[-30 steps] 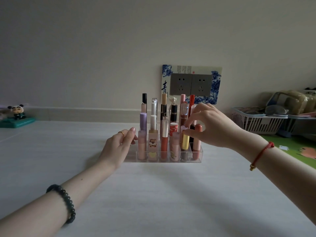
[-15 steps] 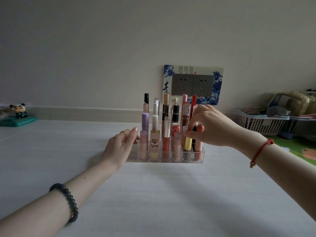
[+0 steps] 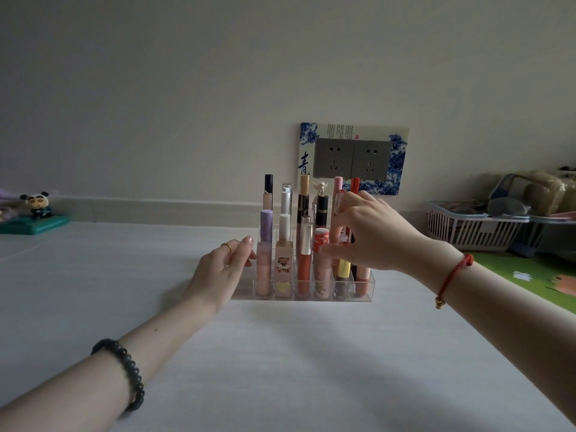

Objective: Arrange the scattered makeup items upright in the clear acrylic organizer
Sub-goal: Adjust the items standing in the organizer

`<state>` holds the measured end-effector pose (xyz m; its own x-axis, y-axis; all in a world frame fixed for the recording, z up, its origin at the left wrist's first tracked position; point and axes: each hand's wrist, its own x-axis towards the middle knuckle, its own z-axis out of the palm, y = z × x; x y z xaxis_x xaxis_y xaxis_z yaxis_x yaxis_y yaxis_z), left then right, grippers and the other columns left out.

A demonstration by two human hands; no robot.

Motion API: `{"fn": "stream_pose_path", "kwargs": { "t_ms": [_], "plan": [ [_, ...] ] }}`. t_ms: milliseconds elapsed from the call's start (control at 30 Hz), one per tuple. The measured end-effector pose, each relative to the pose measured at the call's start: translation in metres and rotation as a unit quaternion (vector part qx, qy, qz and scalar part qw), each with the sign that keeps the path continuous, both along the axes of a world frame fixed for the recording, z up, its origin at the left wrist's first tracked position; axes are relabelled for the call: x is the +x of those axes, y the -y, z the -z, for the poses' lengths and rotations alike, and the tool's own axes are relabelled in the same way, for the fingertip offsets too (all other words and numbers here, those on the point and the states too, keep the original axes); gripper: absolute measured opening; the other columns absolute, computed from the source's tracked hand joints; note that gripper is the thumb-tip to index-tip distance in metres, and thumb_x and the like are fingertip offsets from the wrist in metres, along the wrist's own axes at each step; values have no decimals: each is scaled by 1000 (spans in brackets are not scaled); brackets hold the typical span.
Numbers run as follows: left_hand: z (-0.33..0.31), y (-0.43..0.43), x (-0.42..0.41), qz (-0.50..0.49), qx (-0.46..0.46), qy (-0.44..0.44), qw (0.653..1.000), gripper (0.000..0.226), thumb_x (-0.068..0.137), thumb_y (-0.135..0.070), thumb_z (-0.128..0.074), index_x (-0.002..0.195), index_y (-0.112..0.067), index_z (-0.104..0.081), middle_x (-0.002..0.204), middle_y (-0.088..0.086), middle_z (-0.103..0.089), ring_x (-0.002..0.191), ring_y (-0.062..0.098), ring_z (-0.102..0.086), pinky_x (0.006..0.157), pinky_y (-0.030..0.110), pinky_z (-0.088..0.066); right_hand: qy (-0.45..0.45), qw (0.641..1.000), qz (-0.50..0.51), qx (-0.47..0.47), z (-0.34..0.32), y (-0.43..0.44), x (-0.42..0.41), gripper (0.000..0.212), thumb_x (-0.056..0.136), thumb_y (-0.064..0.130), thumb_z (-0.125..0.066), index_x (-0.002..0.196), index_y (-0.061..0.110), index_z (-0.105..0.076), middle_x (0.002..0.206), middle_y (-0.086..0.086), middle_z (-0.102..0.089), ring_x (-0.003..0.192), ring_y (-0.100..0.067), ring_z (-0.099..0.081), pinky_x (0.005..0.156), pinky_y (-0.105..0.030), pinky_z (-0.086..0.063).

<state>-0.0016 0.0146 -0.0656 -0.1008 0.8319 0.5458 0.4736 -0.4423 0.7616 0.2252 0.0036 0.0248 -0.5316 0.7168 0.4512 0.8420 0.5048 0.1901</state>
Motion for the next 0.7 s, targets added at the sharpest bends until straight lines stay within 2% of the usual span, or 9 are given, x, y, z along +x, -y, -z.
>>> {"fn": "stream_pose_path", "kwargs": {
  "t_ms": [233,567,633,700],
  "plan": [
    [-1,-1,1,4,-2,7,1000,57,65,-71,-27,65,-23,-58,67,-6,-59,74,14,-55,77,35,-43,-1,1000,-2,-5,3,-2,-6,37,77,56,-52,88,24,-65,96,7,-42,91,-9,-29,83,-24,-29],
    [0,-1,0,7,3,9,1000,56,65,-71,-27,64,-23,-57,67,-7,-58,73,11,-55,76,32,-42,-8,1000,4,-19,1,-1,-5,38,76,58,-51,87,24,-65,99,8,-44,96,-9,-33,91,-30,-34],
    [0,0,0,6,3,7,1000,57,65,-71,-26,64,-23,-57,66,-7,-58,72,10,-55,75,32,-42,-31,999,1,-19,-4,0,-2,37,77,55,-51,90,23,-65,97,9,-44,98,-9,-37,93,-28,-34],
    [-1,0,1,2,5,4,1000,56,64,-71,-25,63,-24,-56,66,-8,-58,72,9,-55,74,31,-42,-83,996,-6,-6,-14,1,2,32,80,48,-51,91,21,-66,87,11,-47,90,-6,-40,91,-26,-35]
  ]
}}
